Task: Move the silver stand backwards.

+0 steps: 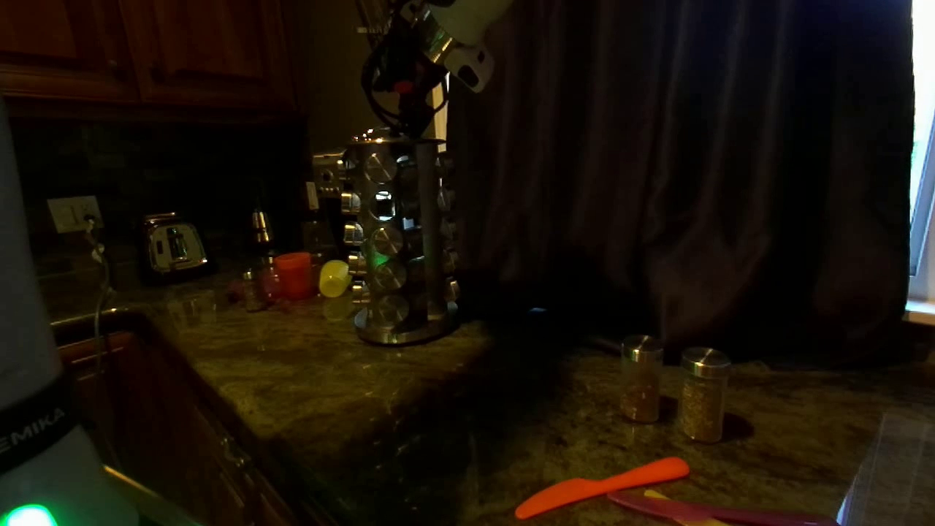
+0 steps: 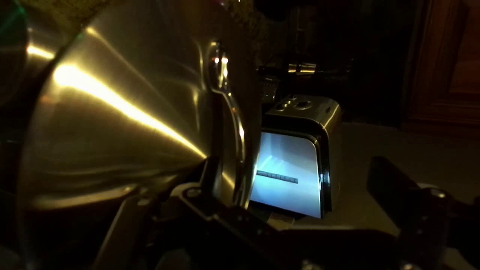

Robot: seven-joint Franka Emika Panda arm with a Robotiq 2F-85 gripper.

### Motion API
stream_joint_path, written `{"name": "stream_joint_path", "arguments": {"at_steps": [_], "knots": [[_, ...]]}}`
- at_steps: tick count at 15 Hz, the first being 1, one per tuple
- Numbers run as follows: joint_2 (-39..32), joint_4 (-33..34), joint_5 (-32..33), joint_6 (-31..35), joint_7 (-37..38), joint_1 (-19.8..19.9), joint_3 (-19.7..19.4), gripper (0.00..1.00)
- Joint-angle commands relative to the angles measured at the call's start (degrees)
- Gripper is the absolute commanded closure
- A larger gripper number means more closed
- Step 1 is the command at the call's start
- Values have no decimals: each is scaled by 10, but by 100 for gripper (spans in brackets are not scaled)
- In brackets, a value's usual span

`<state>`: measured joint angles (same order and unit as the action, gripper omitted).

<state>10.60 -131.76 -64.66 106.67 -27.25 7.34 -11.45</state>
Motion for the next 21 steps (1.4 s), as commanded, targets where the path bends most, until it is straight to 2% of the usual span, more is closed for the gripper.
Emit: {"name": "stream_joint_path", "arguments": {"at_steps": [1, 3, 4, 5, 7, 12, 15, 21], "knots": [[3, -13, -24, -17, -4, -1, 11, 0], [0, -12, -35, -21, -12, -3, 15, 0], [0, -12, -40, -18, -16, -3, 16, 25], [-1, -12, -41, -17, -16, -2, 17, 27], [-2, -13, -39, -9, -21, 0, 17, 40], [-7, -17, -41, 0, -36, 6, 15, 80], [-21, -12, -44, -7, -48, 10, 10, 99], [-28, -4, -45, -34, -76, 7, 13, 97]]}}
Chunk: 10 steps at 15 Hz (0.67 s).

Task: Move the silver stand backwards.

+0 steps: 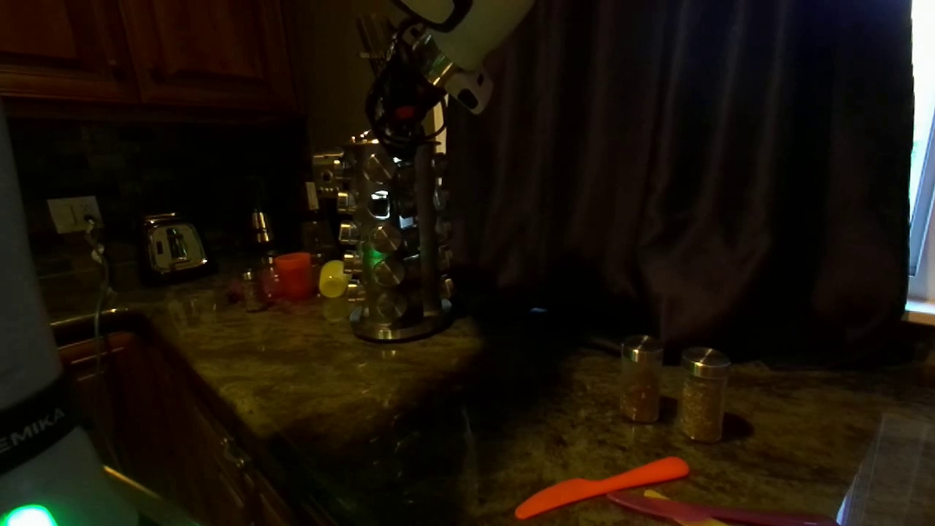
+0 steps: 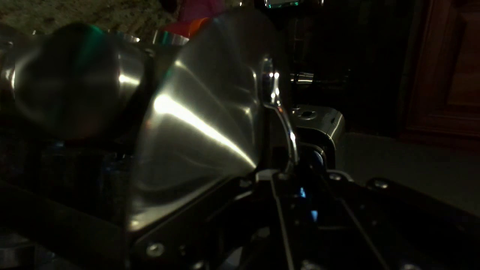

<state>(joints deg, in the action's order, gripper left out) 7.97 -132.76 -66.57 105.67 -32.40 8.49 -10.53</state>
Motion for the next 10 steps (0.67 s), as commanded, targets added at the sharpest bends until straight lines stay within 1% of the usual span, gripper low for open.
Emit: {"name": "stream_joint_path", "arguments": {"at_steps": [1, 10], "knots": [[0, 8, -22, -23, -30, -7, 7, 97], [-10, 39, -20, -17, -46, -31, 39, 97]]}}
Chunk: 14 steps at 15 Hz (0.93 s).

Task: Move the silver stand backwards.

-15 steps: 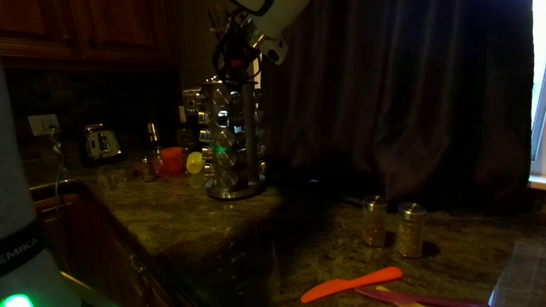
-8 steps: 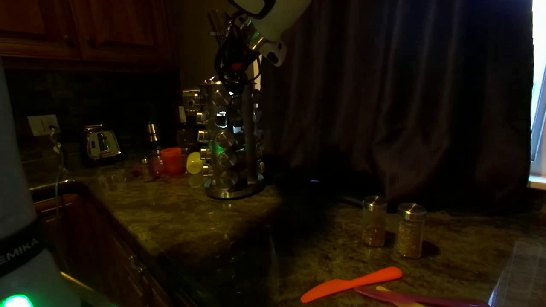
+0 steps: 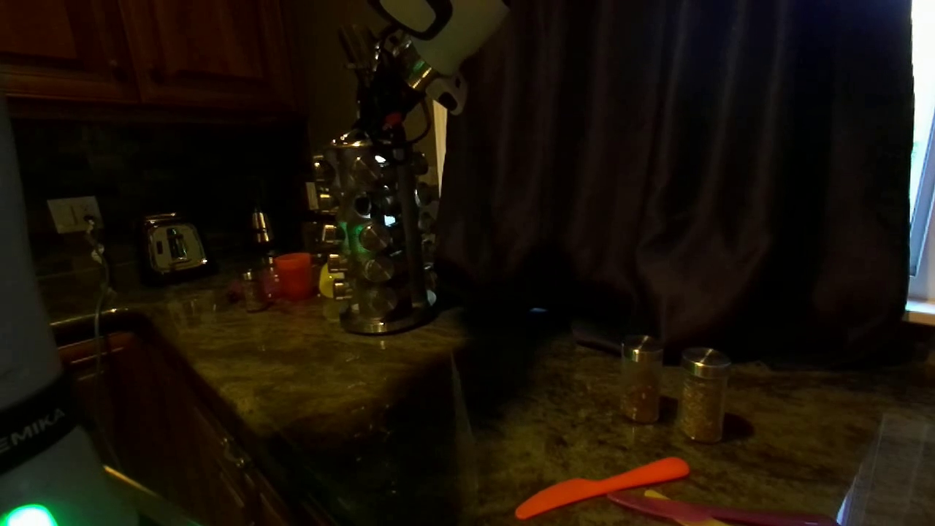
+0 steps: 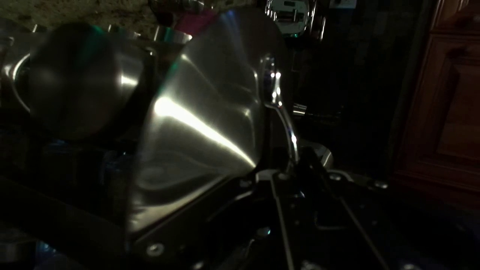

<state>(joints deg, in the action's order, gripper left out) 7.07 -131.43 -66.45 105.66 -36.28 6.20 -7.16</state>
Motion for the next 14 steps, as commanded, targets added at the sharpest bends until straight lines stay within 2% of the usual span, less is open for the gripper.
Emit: {"name": "stream_joint_path", "arguments": {"at_steps": [1, 14], "knots": [[-7, 35, -22, -17, -5, -10, 8, 97], [-114, 169, -45, -19, 43, -18, 32, 97]]}}
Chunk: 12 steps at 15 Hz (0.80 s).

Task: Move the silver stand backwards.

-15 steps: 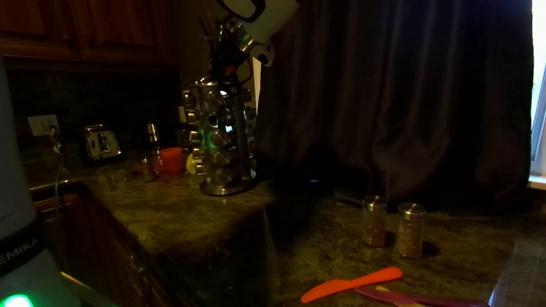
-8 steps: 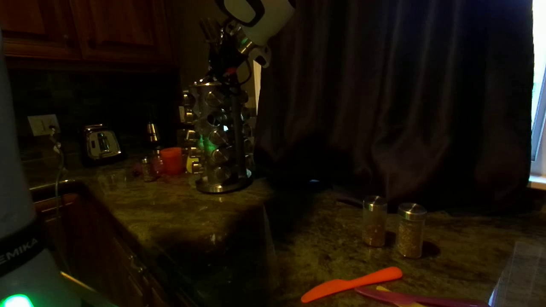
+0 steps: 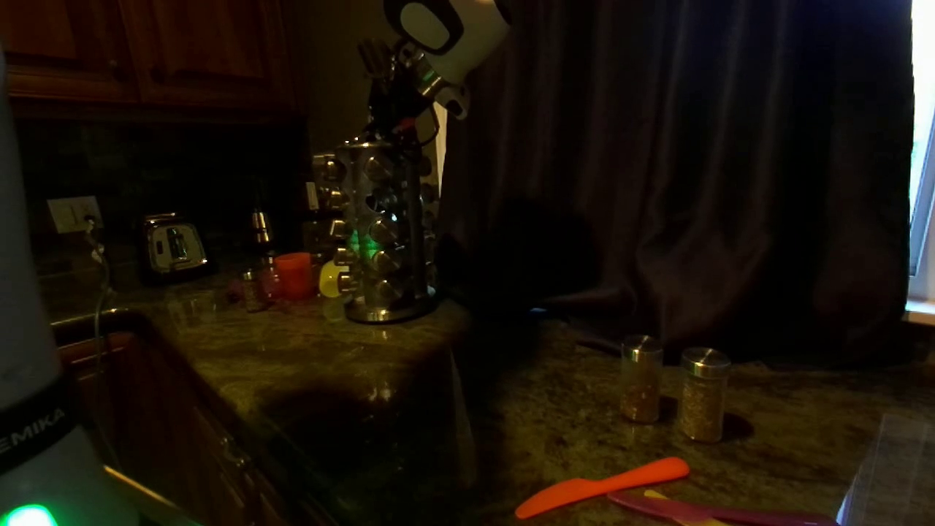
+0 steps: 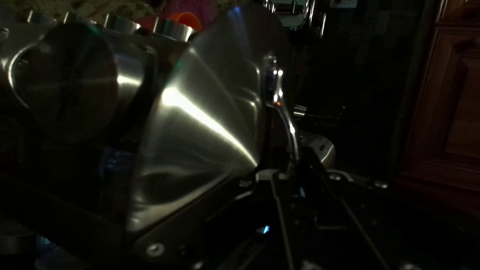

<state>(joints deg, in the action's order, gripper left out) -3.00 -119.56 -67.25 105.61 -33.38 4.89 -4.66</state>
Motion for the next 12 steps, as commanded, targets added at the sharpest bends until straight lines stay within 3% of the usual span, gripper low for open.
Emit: {"name": "stream_joint_path", "arguments": {"at_steps": [1, 12], "knots": [[-20, 59, -40, -19, 15, -6, 10, 97], [-84, 139, -82, 32, 18, -13, 33, 97]]}}
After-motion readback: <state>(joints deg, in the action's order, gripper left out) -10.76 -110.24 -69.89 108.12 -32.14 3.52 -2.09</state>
